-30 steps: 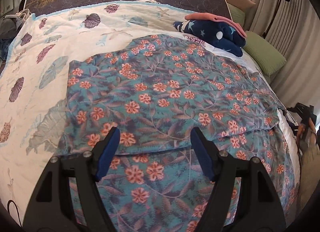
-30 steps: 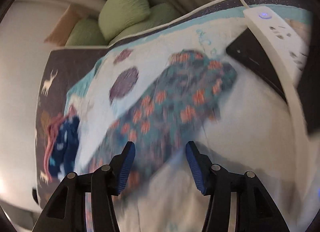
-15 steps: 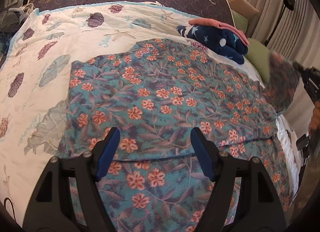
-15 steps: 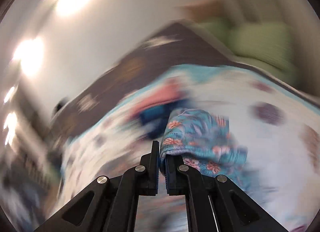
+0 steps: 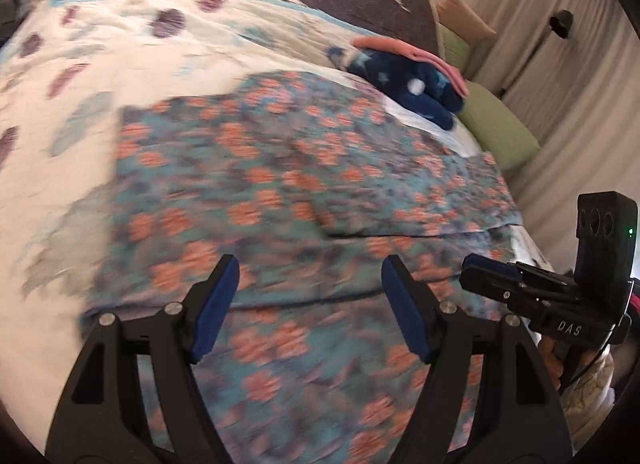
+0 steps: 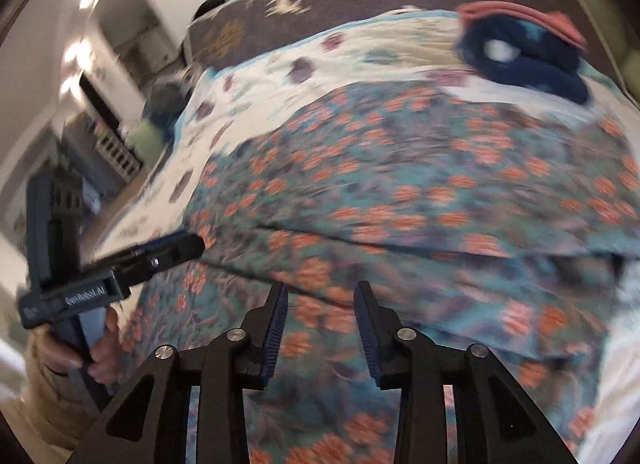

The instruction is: Fold small clothes

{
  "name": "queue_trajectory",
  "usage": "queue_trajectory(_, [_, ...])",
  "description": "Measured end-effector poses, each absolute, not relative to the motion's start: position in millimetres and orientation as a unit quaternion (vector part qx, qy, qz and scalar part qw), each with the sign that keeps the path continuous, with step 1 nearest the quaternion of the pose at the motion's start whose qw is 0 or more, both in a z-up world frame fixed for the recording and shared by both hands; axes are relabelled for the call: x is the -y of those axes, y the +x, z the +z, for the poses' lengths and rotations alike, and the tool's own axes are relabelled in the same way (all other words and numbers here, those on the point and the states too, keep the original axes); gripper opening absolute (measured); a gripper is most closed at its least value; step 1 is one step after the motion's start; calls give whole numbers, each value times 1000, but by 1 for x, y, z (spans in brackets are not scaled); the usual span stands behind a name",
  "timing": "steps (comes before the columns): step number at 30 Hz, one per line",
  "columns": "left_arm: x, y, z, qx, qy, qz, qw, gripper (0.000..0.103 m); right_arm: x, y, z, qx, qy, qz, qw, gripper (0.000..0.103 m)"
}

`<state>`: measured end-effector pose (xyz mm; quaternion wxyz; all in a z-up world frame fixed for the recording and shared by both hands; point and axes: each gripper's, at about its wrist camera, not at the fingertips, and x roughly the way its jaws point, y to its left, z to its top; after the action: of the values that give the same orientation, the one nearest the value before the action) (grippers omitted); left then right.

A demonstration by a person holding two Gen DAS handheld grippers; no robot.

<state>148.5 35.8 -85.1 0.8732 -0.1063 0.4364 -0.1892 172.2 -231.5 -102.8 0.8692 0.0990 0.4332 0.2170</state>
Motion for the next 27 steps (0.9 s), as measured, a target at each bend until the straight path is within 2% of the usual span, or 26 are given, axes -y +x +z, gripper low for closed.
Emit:
queue_trajectory(3, [-14, 173, -93, -457, -101, -203, 860, 74, 244, 161, -87, -422, 111, 190, 880, 40])
queue_trajectory(5, [-6, 189, -102, -475, -111, -204, 849, 68, 251, 156, -85, -417, 111, 177, 885, 42])
queue_trajectory(6, [-3, 197, -105, -475, -117, -201, 849, 47, 254, 151, -86, -415, 112, 172, 887, 43])
queue_trajectory(7, [-1, 202, -106, -475, -115, -199, 849, 11, 260, 149, -84, -413, 114, 166, 888, 44])
queue_trajectory(10, [-4, 211, -90, -466, -148, -214, 846, 9, 279, 144, -88, -414, 129, 139, 890, 47])
queue_trajectory(14, [-21, 189, -9, -354, -146, -230, 895, 9, 310, 144, -104, -440, 159, 86, 879, 47])
queue_trajectory(17, [-42, 171, 17, -316, -121, -213, 917, 9, 327, 140, -107, -438, 194, 92, 873, 46])
queue_trajectory(21, [-75, 158, -10, -334, -103, -175, 920, 10, 331, 131, -100, -428, 191, 87, 879, 47])
queue_trajectory(27, [-120, 161, -77, -396, -152, -112, 899, 10, 323, 133, -98, -436, 167, 81, 880, 48])
